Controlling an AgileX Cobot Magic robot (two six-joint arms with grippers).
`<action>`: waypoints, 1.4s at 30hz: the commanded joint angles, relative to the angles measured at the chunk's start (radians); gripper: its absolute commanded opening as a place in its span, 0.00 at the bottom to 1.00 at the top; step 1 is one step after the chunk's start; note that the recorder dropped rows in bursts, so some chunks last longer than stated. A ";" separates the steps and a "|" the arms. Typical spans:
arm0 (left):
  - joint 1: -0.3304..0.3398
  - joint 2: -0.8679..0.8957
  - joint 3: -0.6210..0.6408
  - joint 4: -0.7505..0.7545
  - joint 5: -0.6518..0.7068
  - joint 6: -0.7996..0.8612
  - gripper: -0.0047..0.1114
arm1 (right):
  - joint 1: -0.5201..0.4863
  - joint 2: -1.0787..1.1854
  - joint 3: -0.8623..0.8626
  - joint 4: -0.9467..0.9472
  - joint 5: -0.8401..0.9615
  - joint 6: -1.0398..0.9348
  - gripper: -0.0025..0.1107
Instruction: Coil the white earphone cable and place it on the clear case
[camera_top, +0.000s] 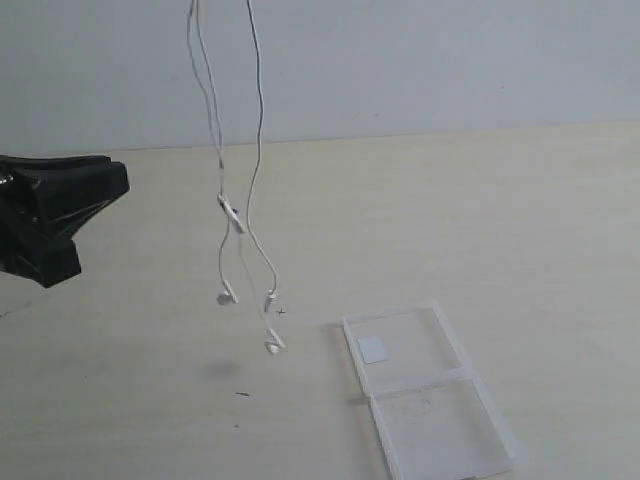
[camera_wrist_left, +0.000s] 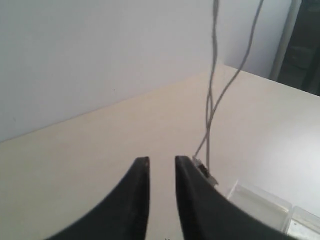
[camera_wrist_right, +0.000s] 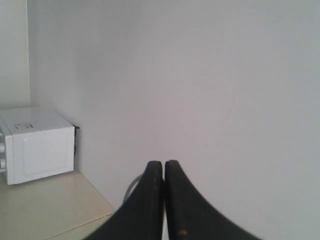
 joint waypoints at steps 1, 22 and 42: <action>-0.006 0.038 -0.017 0.012 -0.039 -0.049 0.51 | -0.003 -0.007 -0.008 -0.068 0.018 0.033 0.02; -0.030 0.233 -0.150 -0.009 -0.111 -0.044 0.66 | -0.003 0.026 -0.008 -0.055 -0.006 0.067 0.02; -0.061 0.331 -0.195 0.020 -0.186 -0.041 0.66 | 0.004 -0.016 -0.008 0.010 0.066 0.074 0.02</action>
